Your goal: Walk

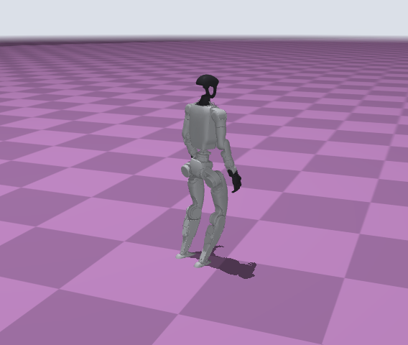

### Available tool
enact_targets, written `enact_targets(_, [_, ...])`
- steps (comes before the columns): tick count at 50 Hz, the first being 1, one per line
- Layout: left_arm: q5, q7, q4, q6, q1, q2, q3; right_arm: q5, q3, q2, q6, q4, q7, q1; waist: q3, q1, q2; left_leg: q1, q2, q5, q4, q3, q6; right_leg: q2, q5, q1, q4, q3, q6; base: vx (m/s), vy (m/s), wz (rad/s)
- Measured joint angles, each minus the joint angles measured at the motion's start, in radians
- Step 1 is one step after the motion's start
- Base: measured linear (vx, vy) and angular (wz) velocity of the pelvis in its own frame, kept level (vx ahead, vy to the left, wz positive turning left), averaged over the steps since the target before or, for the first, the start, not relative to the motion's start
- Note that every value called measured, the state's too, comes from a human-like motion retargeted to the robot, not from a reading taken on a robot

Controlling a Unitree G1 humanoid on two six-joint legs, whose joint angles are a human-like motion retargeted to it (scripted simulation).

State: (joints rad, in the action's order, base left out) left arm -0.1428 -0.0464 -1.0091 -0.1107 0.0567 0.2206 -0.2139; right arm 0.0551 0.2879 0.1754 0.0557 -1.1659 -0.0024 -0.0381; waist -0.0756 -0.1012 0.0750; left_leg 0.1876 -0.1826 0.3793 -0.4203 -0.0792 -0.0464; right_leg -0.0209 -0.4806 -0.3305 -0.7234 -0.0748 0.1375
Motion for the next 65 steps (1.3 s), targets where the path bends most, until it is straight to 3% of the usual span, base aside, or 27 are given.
enact_targets(2, [-0.009,-0.006,0.103,-0.002,0.043,-0.020,-0.010,0.001,0.013,0.001,-0.001,0.092,-0.005,0.029,-0.017,0.001,0.021,-0.034,-0.017,-0.122,0.111,0.018,-0.014,-0.022,0.037,-0.030,-0.033,-0.019,0.008,-0.05,-0.07,-0.07])
enact_targets(5, [-0.031,-0.023,0.257,-0.033,0.029,0.015,-0.002,0.017,0.010,0.045,0.034,0.251,0.013,0.006,-0.026,-0.012,0.028,-0.025,-0.009,-0.159,0.114,0.026,-0.038,-0.025,0.065,-0.034,-0.025,-0.018,0.017,0.06,-0.07,0.04])
enact_targets(10, [-0.085,-0.027,0.738,-0.049,0.154,0.035,0.082,0.029,-0.089,0.161,0.051,0.819,-0.026,0.089,-0.083,-0.018,0.005,-0.107,0.011,-0.362,0.385,0.035,-0.057,-0.007,0.136,-0.076,-0.005,-0.038,0.004,0.04,-0.07,-0.12])
enact_targets(17, [-0.054,0.089,1.162,-0.178,0.114,0.081,0.237,-0.044,-0.350,0.208,0.194,1.391,-0.298,-0.068,-0.156,-0.045,-0.023,-0.131,0.023,-0.273,0.456,0.063,-0.022,0.003,0.069,-0.068,0.049,-0.054,-0.022,0.12,0.00,0.10])
enact_targets(22, [-0.006,0.106,1.357,-0.186,0.085,0.058,0.239,-0.109,-0.335,0.160,0.209,1.629,-0.316,-0.082,-0.159,-0.044,-0.054,-0.138,0.060,-0.216,0.452,0.092,-0.029,0.037,0.070,-0.041,0.097,-0.050,-0.030,0.09,0.03,-0.04])
enact_targets(32, [0.099,0.053,1.505,-0.174,0.080,0.051,0.176,-0.192,-0.223,0.153,0.204,1.730,-0.172,0.058,-0.132,-0.019,-0.098,-0.195,0.120,-0.163,0.447,0.106,-0.049,0.085,0.089,0.050,0.172,-0.022,-0.037,0.02,0.01,-0.01])
enact_targets(43, [0.118,0.099,1.538,-0.195,0.089,0.067,0.157,-0.210,-0.230,0.193,0.222,1.774,-0.213,0.094,-0.094,-0.018,-0.128,-0.238,0.155,-0.136,0.445,0.096,-0.069,0.107,0.111,0.127,0.232,0.006,-0.043,0.01,0.00,0.04])
enact_targets(45, [0.112,0.104,1.546,-0.202,0.124,0.044,0.139,-0.209,-0.217,0.187,0.230,1.784,-0.218,0.131,-0.079,-0.015,-0.112,-0.261,0.132,-0.174,0.450,0.099,-0.070,0.091,0.107,0.118,0.162,0.003,-0.042,-0.08,0.00,0.11])
enact_targets(55, [0.036,0.148,1.575,-0.230,0.102,0.042,0.115,-0.131,-0.228,0.245,0.269,1.826,-0.249,0.124,-0.072,-0.028,-0.156,-0.254,0.180,-0.123,0.443,0.092,-0.095,0.122,0.135,0.173,0.277,0.031,-0.052,0.05,0.02,0.21])
enact_targets(65, [-0.020,0.176,1.658,-0.248,0.105,0.014,0.046,-0.052,-0.143,0.233,0.300,1.925,-0.255,0.055,-0.071,-0.049,-0.210,-0.247,0.193,-0.115,0.443,0.098,-0.105,0.127,0.153,0.183,0.293,0.055,-0.071,0.02,0.05,0.30])
